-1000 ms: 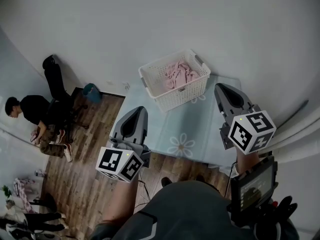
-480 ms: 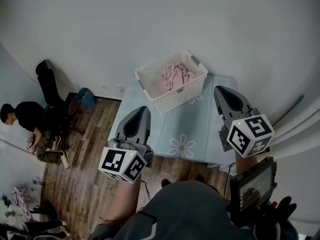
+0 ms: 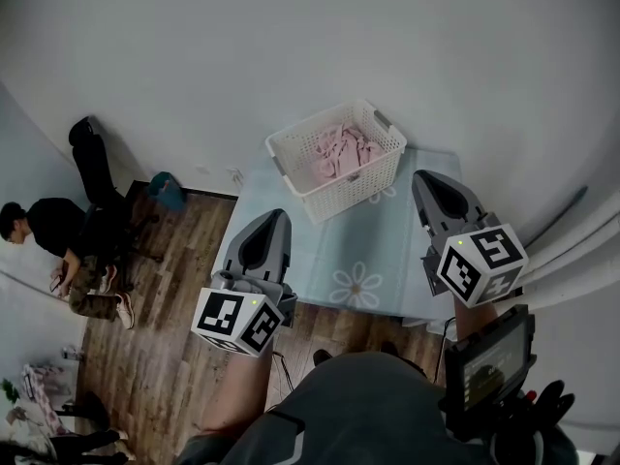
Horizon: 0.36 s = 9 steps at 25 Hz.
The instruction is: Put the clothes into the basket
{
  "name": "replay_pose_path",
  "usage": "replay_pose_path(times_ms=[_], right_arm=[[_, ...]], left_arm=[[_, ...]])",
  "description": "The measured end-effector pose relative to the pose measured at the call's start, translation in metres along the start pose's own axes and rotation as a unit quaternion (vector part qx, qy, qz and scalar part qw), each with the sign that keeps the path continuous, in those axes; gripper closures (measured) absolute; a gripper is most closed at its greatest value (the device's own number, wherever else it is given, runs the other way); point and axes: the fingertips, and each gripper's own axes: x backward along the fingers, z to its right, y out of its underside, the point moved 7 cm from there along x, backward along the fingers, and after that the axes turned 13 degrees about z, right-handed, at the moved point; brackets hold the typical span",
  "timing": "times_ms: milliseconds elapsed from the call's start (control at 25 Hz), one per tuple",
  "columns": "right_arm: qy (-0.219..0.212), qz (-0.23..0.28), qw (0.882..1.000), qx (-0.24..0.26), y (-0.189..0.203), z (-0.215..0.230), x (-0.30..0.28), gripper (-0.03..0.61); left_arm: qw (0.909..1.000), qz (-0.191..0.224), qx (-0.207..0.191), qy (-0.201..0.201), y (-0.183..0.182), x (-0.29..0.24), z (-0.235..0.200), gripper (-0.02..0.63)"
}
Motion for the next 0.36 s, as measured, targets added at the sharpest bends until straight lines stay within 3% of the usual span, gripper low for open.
replay_pose_path(times_ms=[160, 360], right_arm=[[0.003, -0.005, 1.0, 0.001, 0.0046, 0.0015, -0.0033, 0.566], [-0.001, -0.008, 1.0, 0.0, 0.0013, -0.0041, -0.0043, 0.566]], left_arm=[[0.9998, -0.006, -0.021, 0.0, -0.0008, 0.0, -0.0001, 0.606], [0.9996, -0.001, 0.027, 0.001, -0.0081, 0.0018, -0.0016, 0.606]])
